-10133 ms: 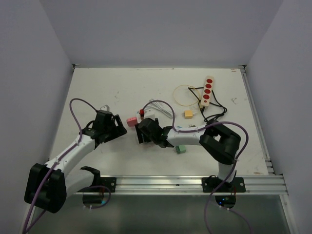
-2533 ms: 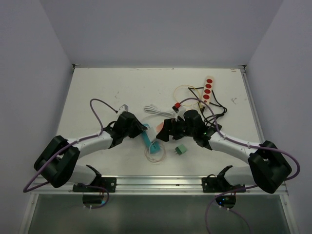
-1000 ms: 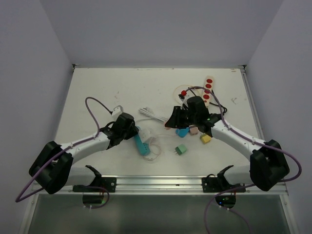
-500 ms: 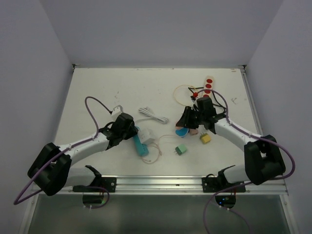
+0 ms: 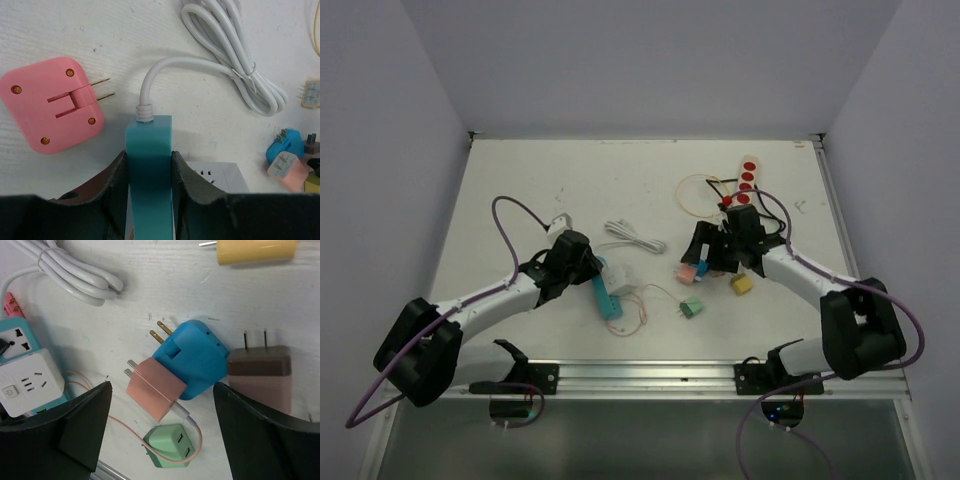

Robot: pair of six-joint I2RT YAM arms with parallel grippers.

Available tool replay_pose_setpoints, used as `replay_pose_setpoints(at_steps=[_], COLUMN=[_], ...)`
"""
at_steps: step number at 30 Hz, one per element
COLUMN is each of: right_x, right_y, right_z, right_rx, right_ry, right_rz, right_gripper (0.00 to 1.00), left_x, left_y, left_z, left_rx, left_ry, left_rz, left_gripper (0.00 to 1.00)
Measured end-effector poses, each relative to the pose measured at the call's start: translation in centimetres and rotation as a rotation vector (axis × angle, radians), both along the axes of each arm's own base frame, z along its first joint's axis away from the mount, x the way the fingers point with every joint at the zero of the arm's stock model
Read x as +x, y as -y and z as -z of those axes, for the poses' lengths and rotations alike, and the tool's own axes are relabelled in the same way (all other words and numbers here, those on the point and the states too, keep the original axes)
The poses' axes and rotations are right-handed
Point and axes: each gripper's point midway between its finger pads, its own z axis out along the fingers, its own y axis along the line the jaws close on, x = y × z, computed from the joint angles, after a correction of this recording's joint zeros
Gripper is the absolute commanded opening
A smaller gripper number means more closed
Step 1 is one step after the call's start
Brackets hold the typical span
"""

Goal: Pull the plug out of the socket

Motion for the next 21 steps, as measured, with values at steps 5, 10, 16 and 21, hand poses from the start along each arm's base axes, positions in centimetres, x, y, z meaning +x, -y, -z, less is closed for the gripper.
replay_pose_setpoints(at_steps=[5,10,16,21], right_x=[0.3,0.5,-0.7,-2.9], right_y=[1.5,0.4,-4.9,-10.2], right_z=[-3.7,-8.3,-9.3,-7.2], right_rx=[-0.037,0.070,0.202,0.264], right_ry=[0.126,0.257,0.246,0.147], right_rz=[0.047,0.035,-0.077,-0.195], right_gripper=[0.96,0.99,0.99,0.99], left_x=[0.0,-0.1,0.0,0.1], left_y=[0.2,0.1,0.3,0.5], left_z=[-0.1,-0.1,-1.1,-1.7], left_rx=[-0.010,-0.017,-0.039,-0.056], left_ry=[0.001,0.003,0.029,0.045], left_rz=[0.008,0.011,0.017,0.023], left_gripper=[0.00,0.00,0.00,0.00])
